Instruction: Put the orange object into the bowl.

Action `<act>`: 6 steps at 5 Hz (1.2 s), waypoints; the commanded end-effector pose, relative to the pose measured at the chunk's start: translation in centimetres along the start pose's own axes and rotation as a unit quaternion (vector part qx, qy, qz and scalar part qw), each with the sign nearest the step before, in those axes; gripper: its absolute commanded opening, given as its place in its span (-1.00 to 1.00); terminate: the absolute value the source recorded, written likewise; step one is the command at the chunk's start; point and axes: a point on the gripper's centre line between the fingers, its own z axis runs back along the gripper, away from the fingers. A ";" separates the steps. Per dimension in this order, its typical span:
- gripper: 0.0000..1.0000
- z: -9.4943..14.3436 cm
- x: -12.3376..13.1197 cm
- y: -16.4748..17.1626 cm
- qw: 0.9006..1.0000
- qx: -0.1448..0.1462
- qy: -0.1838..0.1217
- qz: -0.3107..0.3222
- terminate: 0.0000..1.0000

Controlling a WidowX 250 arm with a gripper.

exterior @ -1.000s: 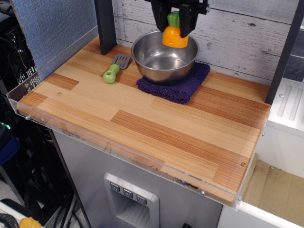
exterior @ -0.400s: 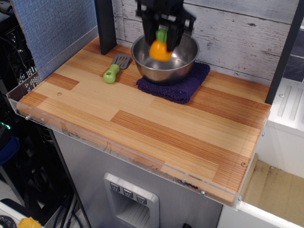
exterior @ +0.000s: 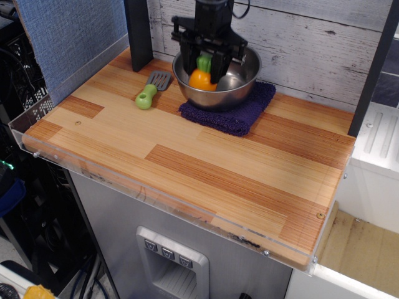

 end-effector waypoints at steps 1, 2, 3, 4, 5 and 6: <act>1.00 3.9 0.0 0.9 0.999 -0.007 -0.042 -0.007 -1.00; 1.00 7.2 -0.4 0.3 0.998 -0.016 -0.062 -0.020 -1.00; 1.00 12.2 -2.1 -0.8 0.995 -0.031 -0.088 -0.034 -1.00; 1.00 14.9 -4.4 -2.0 0.994 -0.047 -0.091 -0.036 -1.00; 1.00 15.3 -6.0 -3.5 0.992 -0.063 -0.090 -0.062 -1.00; 1.00 15.3 -6.0 -3.5 0.992 -0.063 -0.090 -0.062 -1.00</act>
